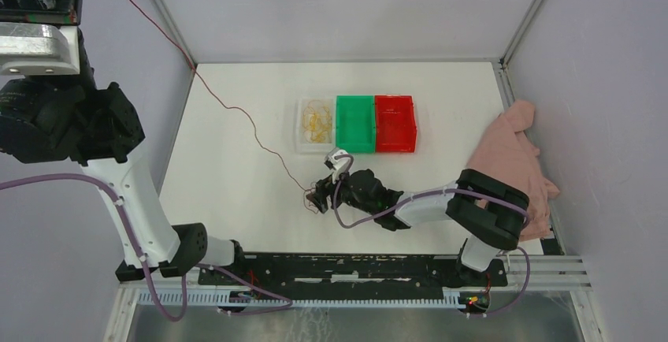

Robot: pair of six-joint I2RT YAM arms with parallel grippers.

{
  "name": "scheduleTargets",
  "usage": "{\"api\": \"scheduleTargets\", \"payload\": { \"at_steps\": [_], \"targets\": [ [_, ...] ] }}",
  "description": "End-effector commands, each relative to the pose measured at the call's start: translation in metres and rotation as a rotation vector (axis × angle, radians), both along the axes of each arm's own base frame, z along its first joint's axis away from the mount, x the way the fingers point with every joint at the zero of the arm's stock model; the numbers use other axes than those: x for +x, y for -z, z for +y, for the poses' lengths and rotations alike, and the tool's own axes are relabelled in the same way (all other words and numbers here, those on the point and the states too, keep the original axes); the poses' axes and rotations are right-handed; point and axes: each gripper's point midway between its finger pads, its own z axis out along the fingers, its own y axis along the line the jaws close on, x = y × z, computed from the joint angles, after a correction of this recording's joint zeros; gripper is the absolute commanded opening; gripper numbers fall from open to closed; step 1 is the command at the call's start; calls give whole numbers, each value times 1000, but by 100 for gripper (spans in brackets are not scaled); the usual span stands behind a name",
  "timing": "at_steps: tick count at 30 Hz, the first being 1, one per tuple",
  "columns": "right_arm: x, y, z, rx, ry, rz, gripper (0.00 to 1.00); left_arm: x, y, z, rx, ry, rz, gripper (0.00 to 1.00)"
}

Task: Untangle the cables
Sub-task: Untie the cable.

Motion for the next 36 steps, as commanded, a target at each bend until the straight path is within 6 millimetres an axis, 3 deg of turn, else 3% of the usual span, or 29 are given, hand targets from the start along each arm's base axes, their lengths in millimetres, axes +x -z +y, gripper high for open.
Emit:
{"api": "scheduleTargets", "payload": {
  "at_steps": [1, 5, 7, 11, 14, 17, 22, 26, 32, 36],
  "targets": [
    [-3, -58, 0, 109, -12, -101, 72, 5, 19, -22, 129, 11, 103, 3],
    [-9, -111, 8, 191, -56, -127, 71, 32, 86, -61, 318, 174, 330, 3],
    [-8, -128, 10, 204, -56, -124, 69, 43, 113, -68, 338, 241, 431, 3],
    [-9, -150, 13, 233, -67, -133, 68, 66, 167, -71, 354, 269, 607, 3],
    [-9, -153, 13, 236, -66, -136, 67, 73, 190, -71, 358, 262, 648, 3],
    [-10, -157, 23, 241, -101, -147, 68, 70, 191, -72, 363, 273, 651, 3],
    [-13, -184, 53, 292, -207, -190, 72, 64, 180, -73, 360, 282, 625, 3],
    [-8, -194, 82, 300, -261, -208, 85, 58, 167, -73, 356, 281, 596, 3],
    [18, -182, 114, 239, -225, -210, 84, 40, 135, -74, 342, 291, 525, 3],
    [42, -158, 121, 145, -146, -222, 78, 25, 116, -75, 339, 296, 474, 3]
  ]
}}
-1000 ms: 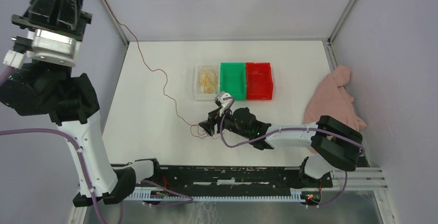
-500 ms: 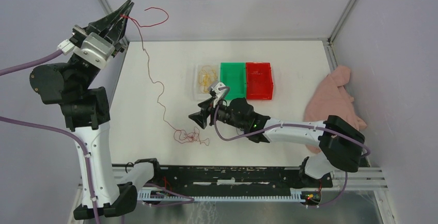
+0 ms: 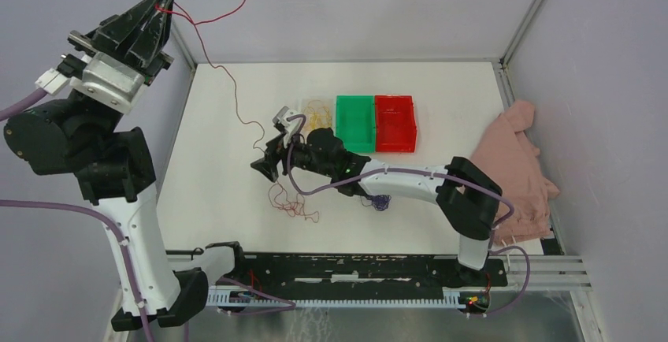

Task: Untangle the cables
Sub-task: Untie the cable.

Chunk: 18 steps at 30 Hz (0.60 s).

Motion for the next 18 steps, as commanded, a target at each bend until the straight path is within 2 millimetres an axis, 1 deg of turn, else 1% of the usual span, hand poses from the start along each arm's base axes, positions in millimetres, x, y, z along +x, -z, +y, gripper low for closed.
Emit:
{"api": "scheduleTargets", "payload": {
  "at_steps": [1, 3, 4, 7, 10, 13, 18],
  "targets": [
    [24, 14, 8, -79, 95, -46, 77, -33, -33, -3, -41, 39, -82, 3],
    [31, 33, 6, -122, 125, -42, 75, -40, -43, -3, -51, 46, -108, 3],
    [33, 38, 5, -131, 133, -40, 75, -47, -48, -3, -54, 49, -127, 3],
    [35, 60, 3, -163, 149, -15, 74, -62, -64, -3, -71, 59, -183, 3],
    [37, 75, 3, -171, 165, 8, 73, -81, -83, -1, -103, 73, -250, 3],
    [38, 84, 4, -171, 172, 24, 73, -104, -101, -1, -121, 82, -320, 3],
    [41, 99, -1, -182, 199, 44, 71, -142, -119, 3, -124, 41, -482, 3]
  ]
}}
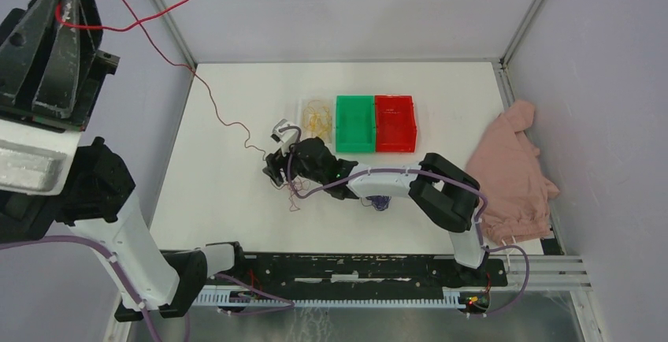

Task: Untangle the cables
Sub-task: Untie the cable.

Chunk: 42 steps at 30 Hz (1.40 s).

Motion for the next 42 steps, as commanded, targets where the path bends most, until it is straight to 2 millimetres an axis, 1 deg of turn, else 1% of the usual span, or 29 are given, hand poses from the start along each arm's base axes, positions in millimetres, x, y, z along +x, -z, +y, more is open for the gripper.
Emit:
{"api": "scheduleTargets", "payload": {
  "at_steps": [1, 3, 6, 8, 9, 11, 16, 20, 23, 25, 30, 31, 33, 36, 37, 38, 39, 41, 42],
  "targets": [
    [6, -1, -1, 48, 45, -11, 71, -43, -23, 9, -68, -19, -168, 3],
    [6, 7, -6, 43, 58, 1, 70, -61, -32, 16, -114, -42, -250, 3],
    [6, 23, -15, 32, 79, 23, 70, -90, -49, 35, -231, -74, -386, 3],
    [5, 34, -21, 26, 92, 40, 70, -101, -58, 48, -302, -105, -469, 3],
    [4, 40, -25, 21, 99, 47, 70, -112, -61, 55, -343, -118, -522, 3],
    [2, 53, -32, 13, 115, 64, 70, -127, -62, 64, -395, -145, -604, 3],
    [-2, 81, -51, 6, 171, 118, 70, -147, -61, 74, -449, -203, -699, 3],
    [-5, 101, -71, 29, 248, 182, 70, -148, -61, 76, -449, -254, -728, 3],
    [-9, 121, -87, 22, 299, 229, 73, -150, -61, 79, -463, -281, -757, 3],
    [-12, 130, -96, 29, 328, 252, 75, -151, -61, 81, -472, -291, -774, 3],
    [-17, 129, -113, 68, 363, 270, 76, -136, -62, 83, -465, -331, -762, 3],
    [-17, 130, -118, 70, 384, 280, 77, -135, -62, 82, -458, -350, -780, 3],
    [-17, 140, -135, 88, 450, 335, 76, -138, -62, 78, -431, -401, -838, 3],
    [-22, 146, -145, 174, 472, 395, 75, -141, -59, 71, -374, -520, -924, 3],
    [-24, 146, -147, 204, 476, 412, 75, -141, -59, 71, -374, -522, -925, 3],
    [-25, 139, -145, 239, 460, 414, 74, -139, -59, 72, -380, -503, -908, 3],
    [-30, 130, -139, 262, 408, 412, 73, -130, -61, 73, -374, -489, -862, 3],
    [-36, 109, -128, 275, 330, 370, 75, -103, -63, 70, -341, -439, -732, 3],
    [-38, 98, -124, 263, 295, 343, 77, -93, -61, 65, -309, -402, -663, 3]
  ]
}}
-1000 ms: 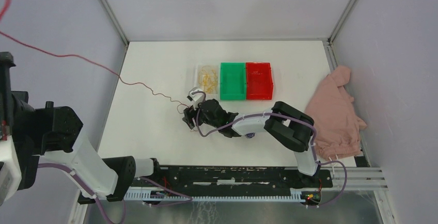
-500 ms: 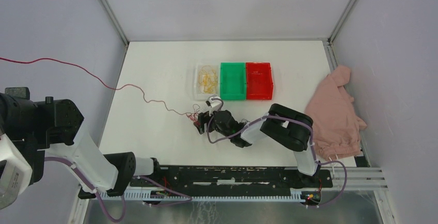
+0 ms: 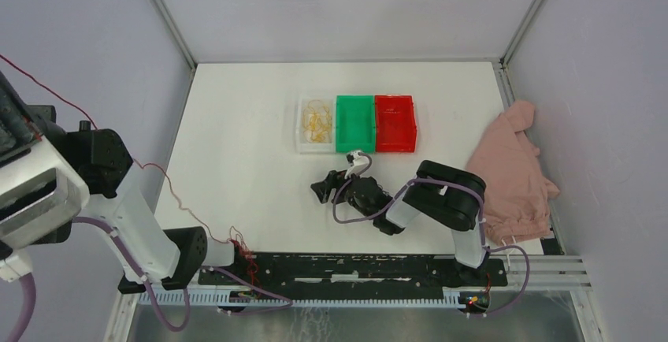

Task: Untangle the cables
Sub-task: Untie the cable.

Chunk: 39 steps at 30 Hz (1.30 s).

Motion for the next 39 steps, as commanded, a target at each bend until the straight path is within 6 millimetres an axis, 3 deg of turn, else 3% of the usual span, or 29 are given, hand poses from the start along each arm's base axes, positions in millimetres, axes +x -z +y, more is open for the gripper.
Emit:
{"api": "scheduleTargets", "payload": {
  "at_steps": [1, 4, 8, 13, 17, 19, 22, 26, 29, 32, 35, 39],
  "targets": [
    [-18, -22, 10, -28, -130, -33, 77, 54, 4, -14, 85, 52, 247, 3],
    [-21, -76, 25, -53, -244, -166, 79, 97, 28, -36, 213, 123, 470, 3],
    [-36, -171, 49, -23, -428, -366, 79, 147, 62, -51, 305, 158, 665, 3],
    [-54, -275, 73, 87, -575, -524, 80, 182, 76, -49, 280, 238, 811, 3],
    [-65, -319, 85, 185, -645, -556, 81, 196, 93, -54, 308, 260, 885, 3],
    [-65, -325, 92, 206, -658, -552, 81, 200, 100, -55, 315, 263, 905, 3],
    [-64, -317, 106, 211, -693, -527, 81, 203, 105, -55, 312, 263, 920, 3],
    [-66, -294, 130, 223, -776, -459, 81, 205, 108, -54, 312, 257, 934, 3],
    [-56, -262, 148, 160, -782, -396, 77, 205, 109, -54, 312, 258, 936, 3],
    [-53, -248, 157, 148, -784, -369, 73, 205, 111, -55, 313, 257, 942, 3],
    [-53, -247, 163, 178, -788, -358, 66, 210, 117, -53, 304, 253, 962, 3],
    [-57, -252, 171, 222, -814, -349, 66, 222, 129, -51, 297, 240, 991, 3]
  ]
}}
